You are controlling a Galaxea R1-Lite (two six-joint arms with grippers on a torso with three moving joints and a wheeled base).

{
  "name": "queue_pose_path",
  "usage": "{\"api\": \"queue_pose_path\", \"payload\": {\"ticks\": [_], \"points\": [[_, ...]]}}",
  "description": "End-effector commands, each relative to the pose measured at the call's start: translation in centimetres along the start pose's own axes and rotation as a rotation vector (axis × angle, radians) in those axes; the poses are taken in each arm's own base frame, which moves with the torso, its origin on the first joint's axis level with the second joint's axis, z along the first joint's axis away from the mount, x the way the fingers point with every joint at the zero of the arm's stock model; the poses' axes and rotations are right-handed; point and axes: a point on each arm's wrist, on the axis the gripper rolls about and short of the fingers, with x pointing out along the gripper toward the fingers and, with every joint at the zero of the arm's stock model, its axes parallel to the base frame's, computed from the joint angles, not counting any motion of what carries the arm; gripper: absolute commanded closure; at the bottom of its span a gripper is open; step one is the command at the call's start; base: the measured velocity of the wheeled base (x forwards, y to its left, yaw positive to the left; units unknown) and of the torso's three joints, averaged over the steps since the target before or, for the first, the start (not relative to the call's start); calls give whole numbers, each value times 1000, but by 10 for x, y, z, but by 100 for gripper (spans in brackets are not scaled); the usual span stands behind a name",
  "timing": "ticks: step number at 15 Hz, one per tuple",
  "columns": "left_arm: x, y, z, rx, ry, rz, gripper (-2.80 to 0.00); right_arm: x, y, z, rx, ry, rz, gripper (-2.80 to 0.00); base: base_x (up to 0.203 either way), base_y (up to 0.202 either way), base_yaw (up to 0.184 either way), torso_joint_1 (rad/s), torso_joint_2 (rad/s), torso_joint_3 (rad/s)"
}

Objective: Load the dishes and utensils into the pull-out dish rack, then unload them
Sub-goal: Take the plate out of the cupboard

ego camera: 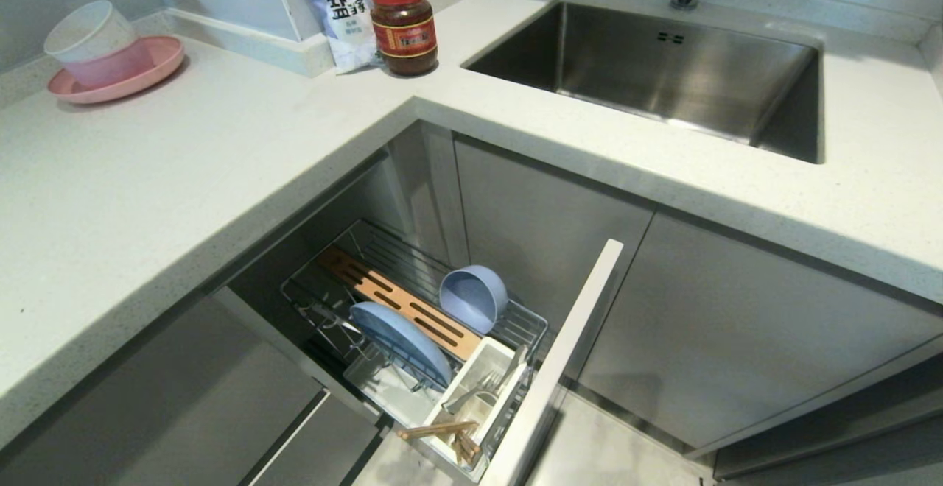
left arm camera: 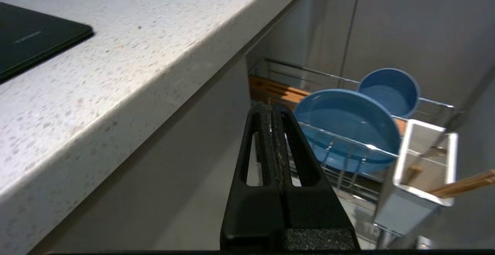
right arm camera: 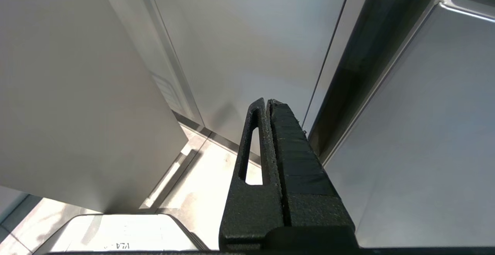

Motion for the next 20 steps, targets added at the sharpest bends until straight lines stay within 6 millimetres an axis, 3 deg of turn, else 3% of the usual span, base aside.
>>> {"api": "queue_pose_path", "payload": {"ticks": [1, 3, 17, 18, 20], "points": [[0, -3, -25, -16, 132, -4, 0, 0, 0, 0, 0, -3, 1, 0, 0, 0, 0, 0, 0, 0], [-1, -5, -33, -52, 220, -59, 0, 0, 0, 0, 0, -3, 0, 0, 0, 0, 0, 0, 0, 0], [-1, -4, -30, -147, 190, -4, 0, 0, 0, 0, 0, -3, 1, 0, 0, 0, 0, 0, 0, 0], [0, -3, -25, -145, 161, -1, 0, 0, 0, 0, 0, -3, 0, 0, 0, 0, 0, 0, 0, 0], [-3, 1, 8, -147, 28, -5, 0, 0, 0, 0, 0, -3, 1, 0, 0, 0, 0, 0, 0, 0]]}}
